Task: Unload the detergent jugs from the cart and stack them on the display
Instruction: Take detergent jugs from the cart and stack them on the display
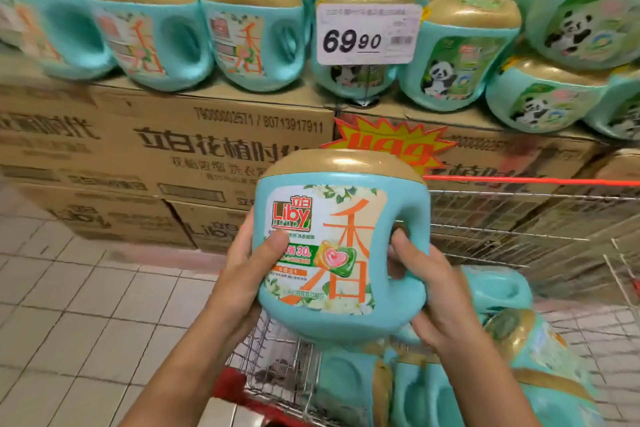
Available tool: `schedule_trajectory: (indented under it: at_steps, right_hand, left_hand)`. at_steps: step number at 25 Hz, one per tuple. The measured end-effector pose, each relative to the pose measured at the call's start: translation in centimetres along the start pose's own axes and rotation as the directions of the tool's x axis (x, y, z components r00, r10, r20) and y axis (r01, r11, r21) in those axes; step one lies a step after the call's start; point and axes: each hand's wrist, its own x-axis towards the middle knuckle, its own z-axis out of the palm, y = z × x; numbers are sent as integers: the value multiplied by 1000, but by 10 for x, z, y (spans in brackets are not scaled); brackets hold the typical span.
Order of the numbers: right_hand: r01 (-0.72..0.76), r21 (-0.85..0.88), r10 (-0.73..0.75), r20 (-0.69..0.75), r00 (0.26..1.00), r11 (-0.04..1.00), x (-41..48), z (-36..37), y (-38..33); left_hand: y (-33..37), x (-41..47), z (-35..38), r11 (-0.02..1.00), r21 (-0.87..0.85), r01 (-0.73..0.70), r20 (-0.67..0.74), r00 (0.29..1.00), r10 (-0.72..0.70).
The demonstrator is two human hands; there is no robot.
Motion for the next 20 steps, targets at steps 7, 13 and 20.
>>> schedule_trajectory:
  at_steps: [7, 13, 20]
  right_hand:
    - [124, -220, -66, 254, 965, 968, 33, 124, 38]
    - [173, -168, -112, 322, 940, 970, 61, 251, 95]
    - [159, -144, -104, 331, 938, 977, 94, 392, 156]
  left_hand:
    - [54, -55, -94, 984, -24, -174, -283, 946, 160]
    - [123, -77, -213, 977, 58, -205, -314, 925, 213]
    - [208, -92, -345, 964, 125, -233, -296, 919, 260]
